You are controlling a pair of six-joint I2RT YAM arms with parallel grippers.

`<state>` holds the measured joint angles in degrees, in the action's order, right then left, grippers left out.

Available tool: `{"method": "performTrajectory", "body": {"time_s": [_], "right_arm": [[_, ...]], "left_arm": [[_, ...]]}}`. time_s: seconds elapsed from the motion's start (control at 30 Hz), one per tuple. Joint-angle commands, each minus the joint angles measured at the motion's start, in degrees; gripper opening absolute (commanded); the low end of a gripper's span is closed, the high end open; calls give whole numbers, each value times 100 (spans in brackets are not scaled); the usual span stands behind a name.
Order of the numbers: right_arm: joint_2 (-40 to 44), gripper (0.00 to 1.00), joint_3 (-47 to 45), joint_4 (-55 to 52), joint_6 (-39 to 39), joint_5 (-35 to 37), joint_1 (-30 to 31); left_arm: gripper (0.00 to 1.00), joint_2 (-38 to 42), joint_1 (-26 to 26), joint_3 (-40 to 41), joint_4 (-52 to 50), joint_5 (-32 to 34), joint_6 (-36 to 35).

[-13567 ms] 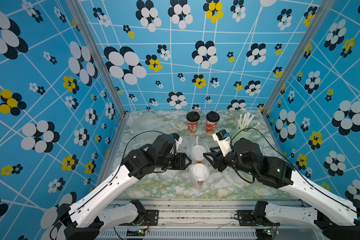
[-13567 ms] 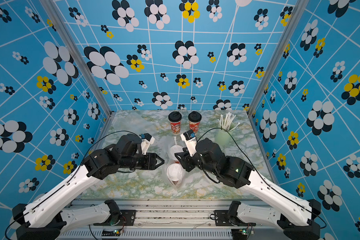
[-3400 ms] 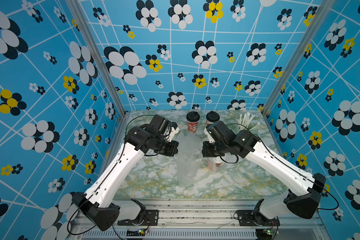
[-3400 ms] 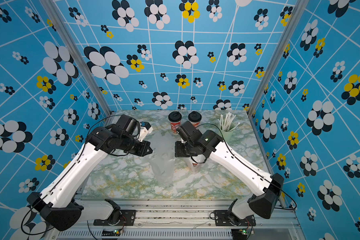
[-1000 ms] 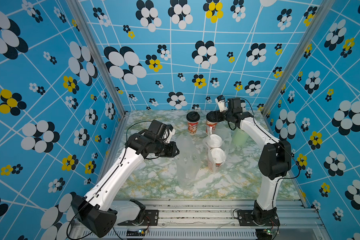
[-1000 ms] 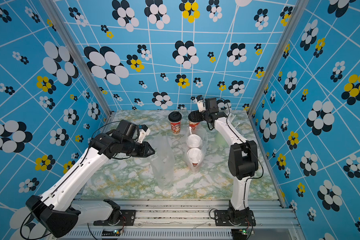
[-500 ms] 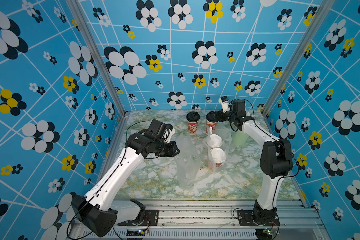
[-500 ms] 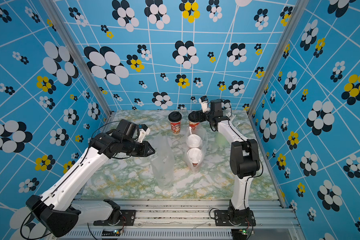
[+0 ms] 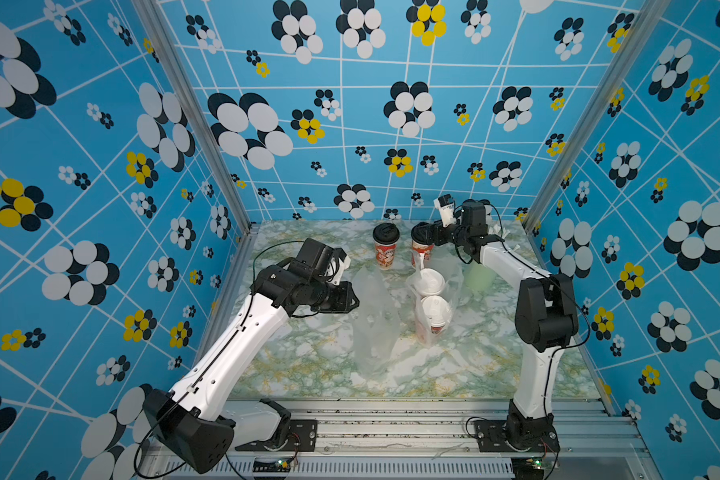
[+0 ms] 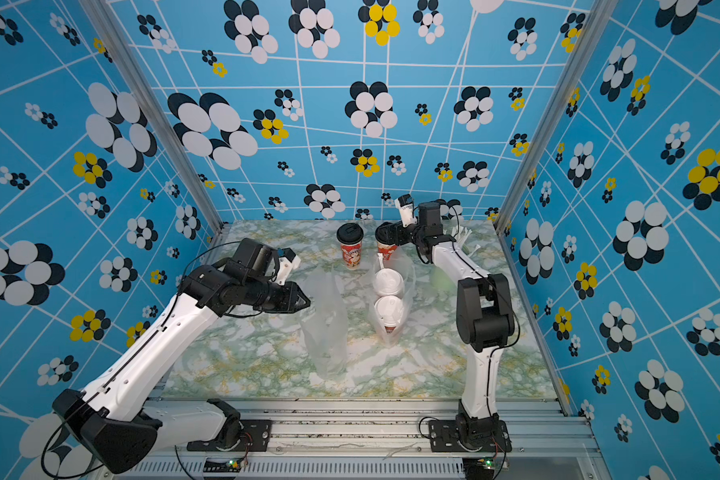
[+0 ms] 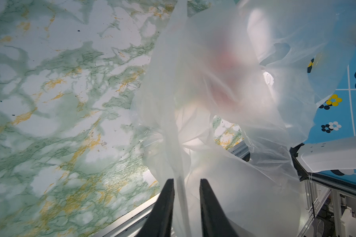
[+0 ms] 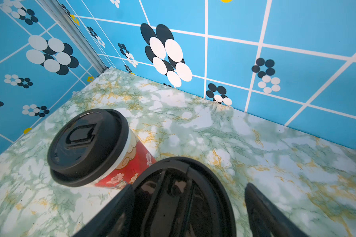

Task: Pack milk tea into plastic carrier bags
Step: Pick up the milk tea cup at the center of the board.

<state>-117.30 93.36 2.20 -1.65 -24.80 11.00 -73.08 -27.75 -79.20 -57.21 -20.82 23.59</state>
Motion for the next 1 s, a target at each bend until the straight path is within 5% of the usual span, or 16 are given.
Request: {"method": "performTrajectory", "body": {"time_s": [0.0, 0.97], "right_arm": [[-152, 86, 94, -80, 5, -85, 6], [-7, 87, -112, 248, 9, -288, 3]], "left_arm": [[26, -37, 50, -122, -79, -6, 66], [26, -26, 50, -140, -104, -1, 58]]}}
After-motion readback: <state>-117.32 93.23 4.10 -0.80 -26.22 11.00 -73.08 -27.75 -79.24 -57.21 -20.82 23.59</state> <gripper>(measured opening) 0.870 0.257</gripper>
